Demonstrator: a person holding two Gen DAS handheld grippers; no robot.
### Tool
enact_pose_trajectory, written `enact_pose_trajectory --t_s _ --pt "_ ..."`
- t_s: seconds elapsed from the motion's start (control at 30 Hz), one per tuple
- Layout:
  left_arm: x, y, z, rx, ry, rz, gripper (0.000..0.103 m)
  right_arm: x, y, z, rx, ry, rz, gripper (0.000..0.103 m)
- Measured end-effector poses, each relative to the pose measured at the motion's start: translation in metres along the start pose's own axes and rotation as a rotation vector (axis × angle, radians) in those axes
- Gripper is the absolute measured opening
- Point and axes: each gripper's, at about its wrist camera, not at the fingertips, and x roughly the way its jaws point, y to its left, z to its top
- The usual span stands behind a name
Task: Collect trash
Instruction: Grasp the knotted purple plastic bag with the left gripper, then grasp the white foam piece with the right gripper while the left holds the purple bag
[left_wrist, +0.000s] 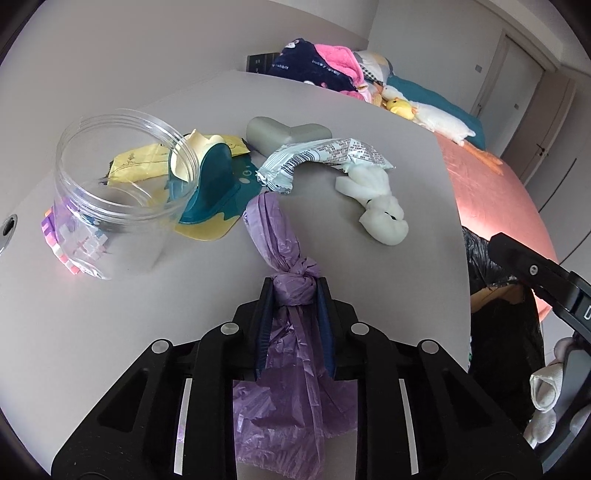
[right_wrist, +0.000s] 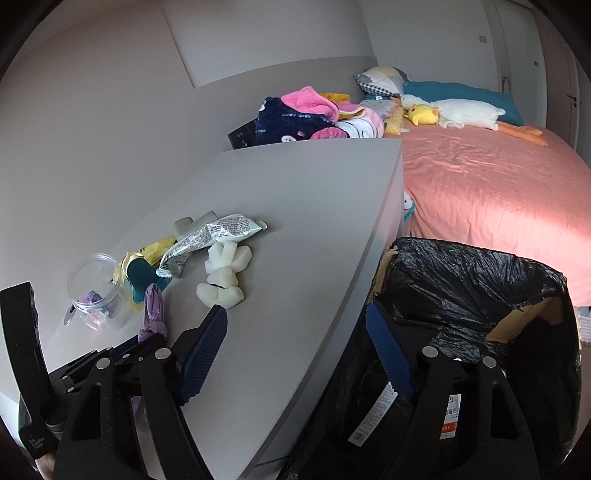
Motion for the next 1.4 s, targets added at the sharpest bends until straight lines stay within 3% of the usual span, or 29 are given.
enact_pose_trajectory --t_s 0.07,0.23,0.4,0.6,0.9,0.97,1.13,1.4 --pt "-0.004 0.005 0.001 -0.027 -0.027 -0.034 0.021 0.007 0.006 0.002 -0.016 0.019 0.012 0.074" --pt "-0.013 0.007 0.002 -0.039 -0.069 -0.036 0.021 0.028 0.019 0.013 -0.047 0.078 0.032 0.069" --pt "-0.022 0.000 0.004 0.006 -0.117 -0.041 0.021 0.046 0.035 0.021 -0.081 0.111 0.047 0.068" --pt "-0.024 0.001 0.006 0.009 -0.125 -0.041 0.021 0.070 0.047 0.029 -0.088 0.160 0.067 0.062" --pt "-0.034 0.005 0.005 -0.008 -0.138 -0.049 0.021 0.090 0.066 0.039 -0.135 0.185 0.033 0.047" --pt "-0.037 0.006 0.006 -0.012 -0.142 -0.051 0.021 0.095 0.068 0.038 -0.138 0.196 0.033 0.038" --pt "-0.045 0.008 0.005 -0.017 -0.150 -0.056 0.021 0.094 0.073 0.033 -0.164 0.206 0.030 0.025" --pt "-0.055 0.009 0.007 -0.011 -0.153 -0.069 0.021 0.066 0.074 0.030 -0.162 0.172 0.052 0.023"
